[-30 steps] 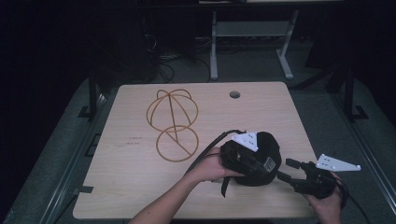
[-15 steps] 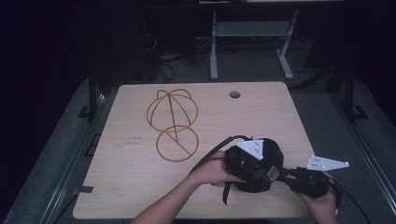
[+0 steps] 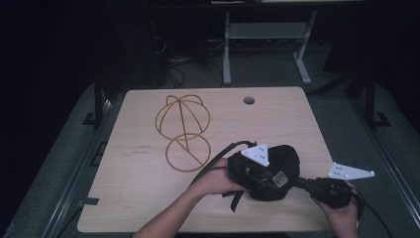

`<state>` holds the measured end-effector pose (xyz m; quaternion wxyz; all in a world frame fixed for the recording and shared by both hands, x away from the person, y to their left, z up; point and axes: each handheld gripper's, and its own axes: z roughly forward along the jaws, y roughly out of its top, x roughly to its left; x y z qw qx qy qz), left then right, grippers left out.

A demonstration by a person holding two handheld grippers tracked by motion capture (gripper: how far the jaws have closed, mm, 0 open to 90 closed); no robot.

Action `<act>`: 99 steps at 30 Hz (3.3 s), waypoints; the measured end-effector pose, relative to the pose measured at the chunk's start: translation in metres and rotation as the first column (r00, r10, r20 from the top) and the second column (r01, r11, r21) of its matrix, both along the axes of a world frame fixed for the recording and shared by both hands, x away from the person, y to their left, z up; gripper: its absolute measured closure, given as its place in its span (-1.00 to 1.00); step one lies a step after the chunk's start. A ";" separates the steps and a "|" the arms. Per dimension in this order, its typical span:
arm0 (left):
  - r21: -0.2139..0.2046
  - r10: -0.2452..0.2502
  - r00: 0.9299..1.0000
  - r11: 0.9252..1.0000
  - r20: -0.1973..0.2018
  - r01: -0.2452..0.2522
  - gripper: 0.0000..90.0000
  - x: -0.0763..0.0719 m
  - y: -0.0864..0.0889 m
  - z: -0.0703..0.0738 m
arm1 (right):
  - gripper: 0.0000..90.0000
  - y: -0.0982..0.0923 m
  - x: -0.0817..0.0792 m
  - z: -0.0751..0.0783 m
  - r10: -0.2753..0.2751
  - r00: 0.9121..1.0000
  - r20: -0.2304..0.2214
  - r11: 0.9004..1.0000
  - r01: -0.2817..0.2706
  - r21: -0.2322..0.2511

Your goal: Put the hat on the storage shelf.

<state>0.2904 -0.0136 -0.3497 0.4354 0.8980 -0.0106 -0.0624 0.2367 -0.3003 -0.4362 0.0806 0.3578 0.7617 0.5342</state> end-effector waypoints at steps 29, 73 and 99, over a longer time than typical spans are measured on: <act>-0.002 0.265 0.962 0.964 0.065 -0.265 -0.07 -0.007 0.104 -0.031 | 0.98 -0.005 0.010 0.057 -0.036 0.998 0.053 0.994 0.041 -0.103; -0.010 0.375 0.922 0.927 0.092 -0.376 -0.33 -0.017 0.151 -0.072 | 0.98 0.045 0.063 0.158 0.084 0.992 0.093 0.992 -0.074 -0.103; -0.012 0.393 0.916 0.919 0.084 -0.393 -0.38 -0.014 0.154 -0.074 | 0.98 0.111 0.101 0.212 0.170 0.980 0.104 0.979 -0.156 -0.128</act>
